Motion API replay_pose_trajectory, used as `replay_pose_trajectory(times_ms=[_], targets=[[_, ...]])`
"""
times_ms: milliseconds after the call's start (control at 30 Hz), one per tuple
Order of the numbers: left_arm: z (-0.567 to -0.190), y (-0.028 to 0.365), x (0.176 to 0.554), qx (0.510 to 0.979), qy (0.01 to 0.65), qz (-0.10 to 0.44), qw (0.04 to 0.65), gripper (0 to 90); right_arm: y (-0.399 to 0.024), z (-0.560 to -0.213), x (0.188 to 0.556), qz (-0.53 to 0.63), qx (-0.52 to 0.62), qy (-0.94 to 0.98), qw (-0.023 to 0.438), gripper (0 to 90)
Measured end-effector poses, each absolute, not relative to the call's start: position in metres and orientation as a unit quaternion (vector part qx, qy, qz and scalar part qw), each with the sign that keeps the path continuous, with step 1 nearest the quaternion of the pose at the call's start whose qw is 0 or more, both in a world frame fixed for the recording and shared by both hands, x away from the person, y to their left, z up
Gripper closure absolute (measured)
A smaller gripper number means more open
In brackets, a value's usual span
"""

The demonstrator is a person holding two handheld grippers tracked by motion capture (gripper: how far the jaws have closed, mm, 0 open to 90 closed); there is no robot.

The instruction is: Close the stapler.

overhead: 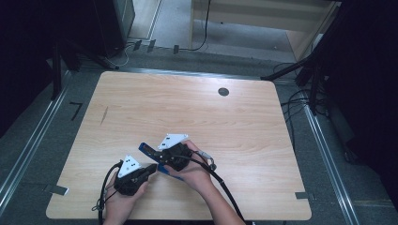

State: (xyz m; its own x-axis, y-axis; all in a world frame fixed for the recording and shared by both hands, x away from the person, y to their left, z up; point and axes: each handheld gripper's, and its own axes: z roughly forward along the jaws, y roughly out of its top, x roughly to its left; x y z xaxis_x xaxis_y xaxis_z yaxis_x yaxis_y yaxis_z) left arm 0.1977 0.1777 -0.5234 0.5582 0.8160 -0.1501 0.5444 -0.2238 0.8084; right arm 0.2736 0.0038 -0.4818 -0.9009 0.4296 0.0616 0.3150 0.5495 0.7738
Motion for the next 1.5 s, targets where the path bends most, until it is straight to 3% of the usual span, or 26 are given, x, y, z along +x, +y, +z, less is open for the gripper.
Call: replay_pose_trajectory(times_ms=[467,1500], targets=[[-0.528,0.158,0.199,0.785,0.410,0.136,0.445,90.0,-0.011,-0.477,0.268,0.435,0.217,0.871,0.069,90.0],[-0.532,0.133,0.204,0.807,0.388,0.151,0.419,90.0,-0.037,-0.484,0.258,0.448,0.232,0.860,0.071,90.0]])
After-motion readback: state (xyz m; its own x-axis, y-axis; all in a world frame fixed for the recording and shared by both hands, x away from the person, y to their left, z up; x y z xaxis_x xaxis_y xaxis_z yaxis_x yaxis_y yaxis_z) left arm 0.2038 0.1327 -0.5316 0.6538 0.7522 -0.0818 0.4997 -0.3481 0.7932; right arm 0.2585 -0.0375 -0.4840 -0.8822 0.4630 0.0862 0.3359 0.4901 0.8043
